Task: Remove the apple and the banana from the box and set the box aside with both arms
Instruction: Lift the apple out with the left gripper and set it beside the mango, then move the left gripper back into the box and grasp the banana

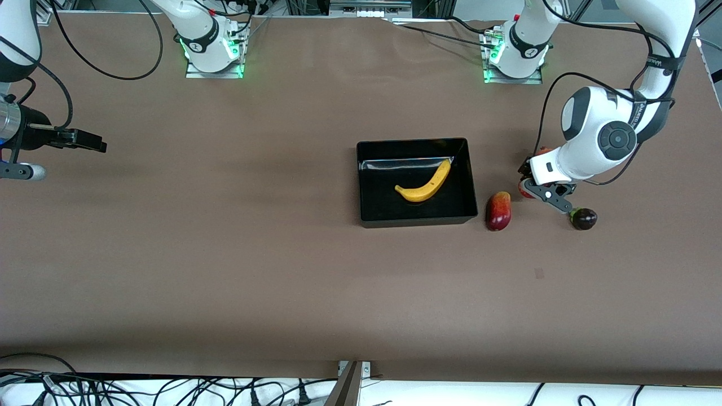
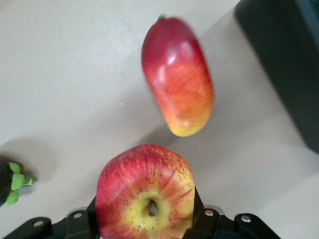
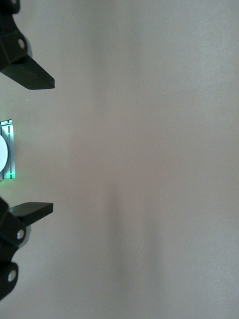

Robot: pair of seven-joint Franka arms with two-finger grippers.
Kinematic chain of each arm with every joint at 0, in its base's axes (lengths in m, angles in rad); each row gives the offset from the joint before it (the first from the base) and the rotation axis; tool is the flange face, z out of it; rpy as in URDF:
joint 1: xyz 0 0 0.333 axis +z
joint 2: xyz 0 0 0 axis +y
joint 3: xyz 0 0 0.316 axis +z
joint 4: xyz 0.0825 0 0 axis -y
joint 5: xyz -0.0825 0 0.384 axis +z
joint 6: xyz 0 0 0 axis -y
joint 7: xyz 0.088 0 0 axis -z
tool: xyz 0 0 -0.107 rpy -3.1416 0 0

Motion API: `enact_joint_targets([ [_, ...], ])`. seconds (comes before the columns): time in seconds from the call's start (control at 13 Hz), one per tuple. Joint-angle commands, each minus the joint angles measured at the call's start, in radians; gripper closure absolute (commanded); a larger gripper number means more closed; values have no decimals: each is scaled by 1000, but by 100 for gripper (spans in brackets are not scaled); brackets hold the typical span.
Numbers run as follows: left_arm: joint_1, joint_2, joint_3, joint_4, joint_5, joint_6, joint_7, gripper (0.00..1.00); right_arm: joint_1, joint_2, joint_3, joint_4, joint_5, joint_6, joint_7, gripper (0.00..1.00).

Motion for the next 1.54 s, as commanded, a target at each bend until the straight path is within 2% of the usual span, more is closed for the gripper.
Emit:
enact_joint_targets([
  [0.0, 10, 51, 14, -7, 40, 54, 17, 100, 0, 2, 12, 21, -9, -7, -3, 0],
  [0.31, 13, 113, 16, 0, 38, 98, 17, 100, -2, 3, 12, 21, -9, -5, -6, 0],
  [0.38, 13, 125, 16, 3, 37, 98, 17, 97, -2, 2, 12, 21, -9, -8, -8, 0],
  [0.46, 13, 128, 16, 5, 35, 100, 12, 89, -2, 2, 12, 20, -9, -10, -8, 0],
  [0.54, 12, 130, 16, 7, 35, 98, 6, 77, -2, 3, 12, 21, -9, -8, -8, 0],
  [0.62, 12, 131, 16, 11, 37, 100, 3, 45, 0, 3, 12, 20, -9, -10, -9, 0],
  [0.69, 12, 128, 16, 13, 38, 98, 1, 0, 2, 2, 16, 18, -13, -13, -8, 0],
  [0.92, 10, 70, 12, 13, 38, 63, 10, 0, 0, 3, 15, 17, -13, -13, -9, 0],
  [1.15, -16, -43, -3, 69, 15, -156, 1, 0, -5, 8, 12, 10, -17, -4, -8, 0],
  [1.31, -73, -102, -6, 91, -96, -227, -5, 0, -3, 8, 12, 10, -17, -13, -6, 0],
  [1.46, -151, -114, -6, 106, -118, -230, -84, 0, -2, 8, 12, 12, -17, -13, -6, 0],
])
